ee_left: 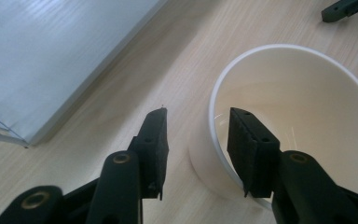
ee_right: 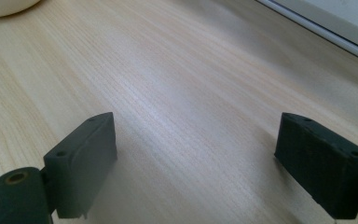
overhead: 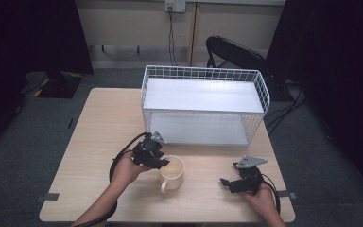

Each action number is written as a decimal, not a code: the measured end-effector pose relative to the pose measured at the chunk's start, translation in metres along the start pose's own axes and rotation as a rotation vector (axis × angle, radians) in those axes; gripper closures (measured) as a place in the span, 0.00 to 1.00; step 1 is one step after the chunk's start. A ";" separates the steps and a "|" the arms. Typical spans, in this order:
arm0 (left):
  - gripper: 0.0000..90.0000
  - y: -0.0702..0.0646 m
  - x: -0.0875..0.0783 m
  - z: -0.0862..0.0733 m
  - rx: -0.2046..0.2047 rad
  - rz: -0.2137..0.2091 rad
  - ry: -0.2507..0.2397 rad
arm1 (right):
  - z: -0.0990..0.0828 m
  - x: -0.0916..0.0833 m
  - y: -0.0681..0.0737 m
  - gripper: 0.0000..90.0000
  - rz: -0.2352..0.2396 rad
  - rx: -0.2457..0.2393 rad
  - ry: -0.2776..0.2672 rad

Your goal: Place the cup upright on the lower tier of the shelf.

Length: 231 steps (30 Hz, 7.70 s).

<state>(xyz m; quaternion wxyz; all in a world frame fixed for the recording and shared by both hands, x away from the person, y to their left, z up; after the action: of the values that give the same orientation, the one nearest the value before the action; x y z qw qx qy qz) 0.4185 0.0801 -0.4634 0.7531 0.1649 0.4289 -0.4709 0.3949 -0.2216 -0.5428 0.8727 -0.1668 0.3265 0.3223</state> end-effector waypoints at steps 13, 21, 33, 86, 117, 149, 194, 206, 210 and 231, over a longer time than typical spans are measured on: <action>0.81 0.002 0.014 -0.005 -0.016 0.016 0.071 | 0.000 0.000 0.000 0.13 0.001 0.000 0.000; 0.84 0.006 0.020 -0.010 -0.019 0.061 0.123 | 0.000 0.000 0.000 0.13 -0.001 0.001 0.000; 0.91 0.013 0.016 -0.013 -0.071 0.077 0.111 | 0.000 0.000 0.000 0.13 0.000 0.001 0.000; 0.92 0.040 -0.004 0.015 -0.137 0.299 -0.190 | 0.000 0.000 0.000 0.13 0.002 0.003 -0.001; 0.92 0.055 0.005 0.037 -0.206 0.399 -0.307 | 0.000 0.000 0.000 0.13 0.004 0.002 -0.001; 0.92 0.071 0.022 0.048 -0.212 0.496 -0.331 | 0.000 0.000 0.000 0.13 0.004 0.002 -0.001; 0.92 0.063 0.049 0.063 -0.153 0.574 -0.353 | -0.001 -0.001 0.000 0.13 0.006 0.000 -0.002; 0.91 0.064 0.050 0.062 -0.168 0.571 -0.367 | -0.001 -0.001 0.000 0.13 0.006 -0.003 -0.002; 0.87 0.065 0.049 0.061 -0.173 0.572 -0.368 | -0.001 -0.001 0.000 0.13 0.006 -0.003 -0.002; 0.42 0.071 0.042 0.063 -0.179 0.591 -0.433 | -0.001 -0.001 0.000 0.13 0.006 -0.002 -0.002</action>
<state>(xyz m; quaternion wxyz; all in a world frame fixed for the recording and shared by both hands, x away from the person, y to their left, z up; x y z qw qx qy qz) 0.5180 0.0503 -0.4716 0.9411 0.1119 0.2332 -0.2177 0.3935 -0.2223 -0.5428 0.8718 -0.1665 0.3259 0.3255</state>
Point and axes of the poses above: each handheld gripper's, and its own axes: x roughly forward along the jaws, z roughly out of its top, y roughly to its left, the point moved 6 cm from there along x, roughly forward along the jaws, and after that the axes turned 6 degrees about -z, right-handed, at the moved point
